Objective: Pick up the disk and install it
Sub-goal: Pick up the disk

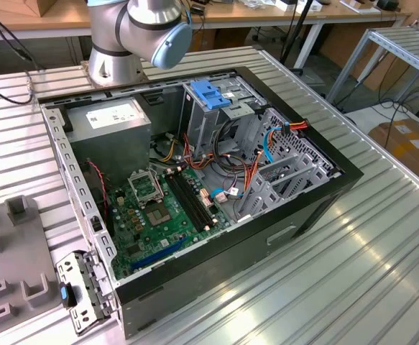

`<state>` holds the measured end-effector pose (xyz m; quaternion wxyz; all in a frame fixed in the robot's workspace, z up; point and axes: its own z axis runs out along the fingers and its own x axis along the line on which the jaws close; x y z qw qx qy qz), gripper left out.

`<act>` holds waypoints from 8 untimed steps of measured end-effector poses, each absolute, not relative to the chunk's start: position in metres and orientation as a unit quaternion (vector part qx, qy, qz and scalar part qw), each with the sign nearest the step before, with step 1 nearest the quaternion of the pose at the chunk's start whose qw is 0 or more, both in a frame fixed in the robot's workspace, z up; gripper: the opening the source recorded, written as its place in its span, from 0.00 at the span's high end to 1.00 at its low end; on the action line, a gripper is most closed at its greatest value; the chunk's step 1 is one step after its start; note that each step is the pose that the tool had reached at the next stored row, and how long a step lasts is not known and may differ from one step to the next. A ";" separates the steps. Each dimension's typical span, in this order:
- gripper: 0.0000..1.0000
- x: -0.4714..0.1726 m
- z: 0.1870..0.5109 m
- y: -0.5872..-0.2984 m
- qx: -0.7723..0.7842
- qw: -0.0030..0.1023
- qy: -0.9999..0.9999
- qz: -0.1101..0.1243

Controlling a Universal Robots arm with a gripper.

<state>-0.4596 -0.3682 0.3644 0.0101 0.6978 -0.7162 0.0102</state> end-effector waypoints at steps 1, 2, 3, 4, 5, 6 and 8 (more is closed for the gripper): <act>0.63 -0.460 0.367 -0.368 0.698 0.010 -0.716 0.010; 0.63 -0.460 0.375 -0.368 0.698 0.010 -0.716 0.010; 0.63 -0.460 0.387 -0.368 0.698 0.010 -0.716 0.010; 0.63 -0.460 0.389 -0.368 0.698 0.010 -0.716 0.010; 0.63 -0.460 0.390 -0.368 0.698 0.010 -0.716 0.010; 0.63 -0.460 0.392 -0.368 0.698 0.010 -0.716 0.010; 0.63 -0.460 0.395 -0.368 0.698 0.010 -0.716 0.010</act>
